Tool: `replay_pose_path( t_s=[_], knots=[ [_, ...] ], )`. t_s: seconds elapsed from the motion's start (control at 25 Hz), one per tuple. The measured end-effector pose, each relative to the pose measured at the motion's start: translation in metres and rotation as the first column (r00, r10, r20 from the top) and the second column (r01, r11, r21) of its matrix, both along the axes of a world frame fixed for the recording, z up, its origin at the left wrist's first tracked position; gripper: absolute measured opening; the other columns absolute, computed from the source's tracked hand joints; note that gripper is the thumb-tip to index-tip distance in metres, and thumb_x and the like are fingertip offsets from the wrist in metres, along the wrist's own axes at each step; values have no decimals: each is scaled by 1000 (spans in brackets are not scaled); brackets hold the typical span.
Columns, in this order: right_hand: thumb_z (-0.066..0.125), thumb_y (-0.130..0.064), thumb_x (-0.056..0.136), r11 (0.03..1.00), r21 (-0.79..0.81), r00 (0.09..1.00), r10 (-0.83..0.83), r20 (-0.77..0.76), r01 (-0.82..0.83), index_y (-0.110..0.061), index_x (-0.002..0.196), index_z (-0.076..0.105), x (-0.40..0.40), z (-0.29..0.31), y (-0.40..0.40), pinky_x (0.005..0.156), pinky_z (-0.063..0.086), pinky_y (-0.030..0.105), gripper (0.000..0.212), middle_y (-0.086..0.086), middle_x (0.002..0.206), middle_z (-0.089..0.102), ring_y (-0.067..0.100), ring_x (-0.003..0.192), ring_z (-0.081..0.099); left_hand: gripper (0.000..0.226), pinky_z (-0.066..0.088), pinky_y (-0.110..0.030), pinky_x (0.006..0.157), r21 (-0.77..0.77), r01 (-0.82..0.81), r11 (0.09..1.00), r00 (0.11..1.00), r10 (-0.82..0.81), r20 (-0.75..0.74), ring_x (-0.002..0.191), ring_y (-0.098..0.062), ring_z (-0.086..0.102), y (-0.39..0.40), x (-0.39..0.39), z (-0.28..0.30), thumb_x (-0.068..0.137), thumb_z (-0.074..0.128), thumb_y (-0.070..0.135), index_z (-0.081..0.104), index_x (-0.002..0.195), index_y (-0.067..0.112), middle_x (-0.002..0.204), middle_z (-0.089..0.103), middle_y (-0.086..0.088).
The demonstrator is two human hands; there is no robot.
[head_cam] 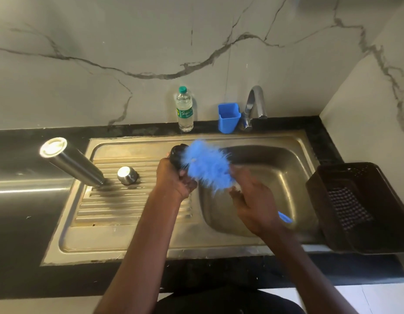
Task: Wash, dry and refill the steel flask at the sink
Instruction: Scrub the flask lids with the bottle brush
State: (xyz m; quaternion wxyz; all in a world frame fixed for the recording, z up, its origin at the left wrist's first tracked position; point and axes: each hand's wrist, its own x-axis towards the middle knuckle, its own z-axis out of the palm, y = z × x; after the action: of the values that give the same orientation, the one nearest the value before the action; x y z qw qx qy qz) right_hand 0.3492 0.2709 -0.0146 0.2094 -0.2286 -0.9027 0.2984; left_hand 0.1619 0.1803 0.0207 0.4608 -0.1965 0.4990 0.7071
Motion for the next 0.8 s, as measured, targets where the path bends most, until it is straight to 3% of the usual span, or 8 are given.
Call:
replay_pose_path(
  t_s=[0.04, 0.12, 0.2, 0.32, 0.44, 0.6, 0.68, 0.8],
  knots=[
    [56, -25, 99, 1000, 7, 999, 5, 37, -6, -52, 143, 32, -2, 0, -3, 87, 55, 42, 57, -13, 133, 61, 21, 105, 66, 43, 29, -13, 40, -8, -15, 1000, 1000, 15, -11, 29, -13, 38, 0, 1, 0, 101, 40, 25, 54, 60, 18, 41, 43, 2],
    [54, -31, 102, 985, -139, 985, -76, 154, 97, -54, 142, 33, -1, 0, -3, 97, 51, 45, 51, -17, 142, 57, 22, 116, 64, 45, 20, -15, 40, -21, -6, 1000, 1000, 6, -19, 29, -12, 26, -2, 1, 1, 104, 32, 26, 49, 62, 19, 39, 32, 3],
    [54, -37, 102, 968, -201, 983, -125, 136, 151, -52, 143, 38, 5, 3, -1, 100, 49, 45, 47, -15, 142, 60, 22, 118, 63, 52, 16, -16, 39, -24, 10, 1000, 1000, -10, -21, 31, -11, 18, -4, -2, 0, 107, 25, 31, 47, 62, 19, 40, 25, 4],
    [50, -49, 96, 987, -157, 999, -22, 28, 26, -47, 141, 44, 10, 6, -4, 86, 55, 43, 45, -12, 122, 70, 21, 100, 69, 53, 18, -16, 39, -67, -1, 998, 999, -2, -51, 32, -12, 20, -3, -3, -3, 107, 31, 38, 48, 60, 21, 40, 27, 4],
    [50, -51, 91, 949, -278, 985, -120, 124, 151, -47, 128, 54, 5, 2, 3, 76, 58, 46, 38, -8, 88, 74, 19, 79, 70, 54, 18, -16, 38, -74, 10, 997, 996, -17, -88, 32, -11, 21, 0, -4, -3, 109, 32, 51, 55, 72, 19, 44, 30, 2],
    [52, -46, 92, 958, -260, 993, -120, 16, 120, -40, 119, 64, 9, 14, 11, 69, 57, 42, 31, -11, 78, 71, 11, 69, 68, 54, 20, -16, 32, -119, -35, 992, 967, 3, -255, 29, -9, 29, 2, -6, 1, 104, 44, 66, 57, 85, 17, 59, 50, -2],
    [51, -46, 90, 983, -166, 996, -70, 47, 77, -39, 117, 66, 2, 21, 15, 68, 54, 40, 31, -8, 74, 68, 15, 69, 65, 54, 21, -18, 32, -122, -51, 991, 929, 2, -371, 30, -8, 32, 3, -5, 6, 103, 50, 62, 57, 75, 16, 58, 50, -2],
    [49, -50, 88, 961, -190, 975, -178, 135, 202, -43, 106, 65, -6, 18, 29, 70, 56, 43, 25, -9, 76, 70, 13, 71, 66, 48, 29, -15, 33, -173, -119, 978, 869, 18, -494, 34, -8, 46, 5, -9, 15, 101, 59, 57, 58, 77, 16, 64, 54, -2]
  ],
)
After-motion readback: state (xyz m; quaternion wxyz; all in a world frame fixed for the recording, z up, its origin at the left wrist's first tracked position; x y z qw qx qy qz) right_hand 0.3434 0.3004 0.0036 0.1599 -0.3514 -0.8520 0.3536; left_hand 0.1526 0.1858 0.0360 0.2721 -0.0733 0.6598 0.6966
